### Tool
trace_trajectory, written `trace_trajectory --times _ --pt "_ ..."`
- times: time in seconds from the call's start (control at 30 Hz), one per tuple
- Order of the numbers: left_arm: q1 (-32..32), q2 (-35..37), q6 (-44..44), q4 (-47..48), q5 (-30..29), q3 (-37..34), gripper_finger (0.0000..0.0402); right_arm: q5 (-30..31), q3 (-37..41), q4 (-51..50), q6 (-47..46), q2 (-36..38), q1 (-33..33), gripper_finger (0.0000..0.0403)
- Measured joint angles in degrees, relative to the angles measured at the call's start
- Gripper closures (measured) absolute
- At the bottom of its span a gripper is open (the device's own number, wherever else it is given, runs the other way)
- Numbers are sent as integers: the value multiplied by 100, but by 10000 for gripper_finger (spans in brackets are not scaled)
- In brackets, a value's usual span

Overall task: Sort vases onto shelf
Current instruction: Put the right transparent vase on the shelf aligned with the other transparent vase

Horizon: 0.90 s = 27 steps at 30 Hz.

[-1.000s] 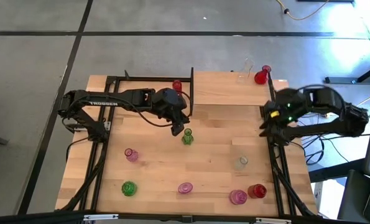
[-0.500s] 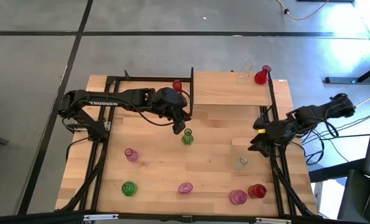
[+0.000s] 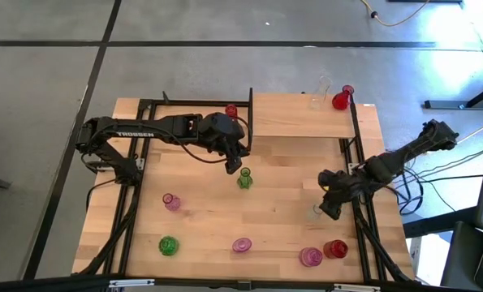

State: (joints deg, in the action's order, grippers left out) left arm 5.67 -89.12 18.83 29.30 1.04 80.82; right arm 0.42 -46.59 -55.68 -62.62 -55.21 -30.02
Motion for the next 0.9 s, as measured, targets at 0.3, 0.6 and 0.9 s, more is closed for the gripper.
trace_trajectory --times 0.3,0.6,0.9 --pt "0 0 4 -2 13 0 344 42 -4 43 -18 -467 0 208" --pt "-22 0 4 -2 15 0 344 3 -6 67 -17 -873 4 279" --pt "-22 0 4 -1 155 0 344 -310 -12 85 -34 -865 4 394"
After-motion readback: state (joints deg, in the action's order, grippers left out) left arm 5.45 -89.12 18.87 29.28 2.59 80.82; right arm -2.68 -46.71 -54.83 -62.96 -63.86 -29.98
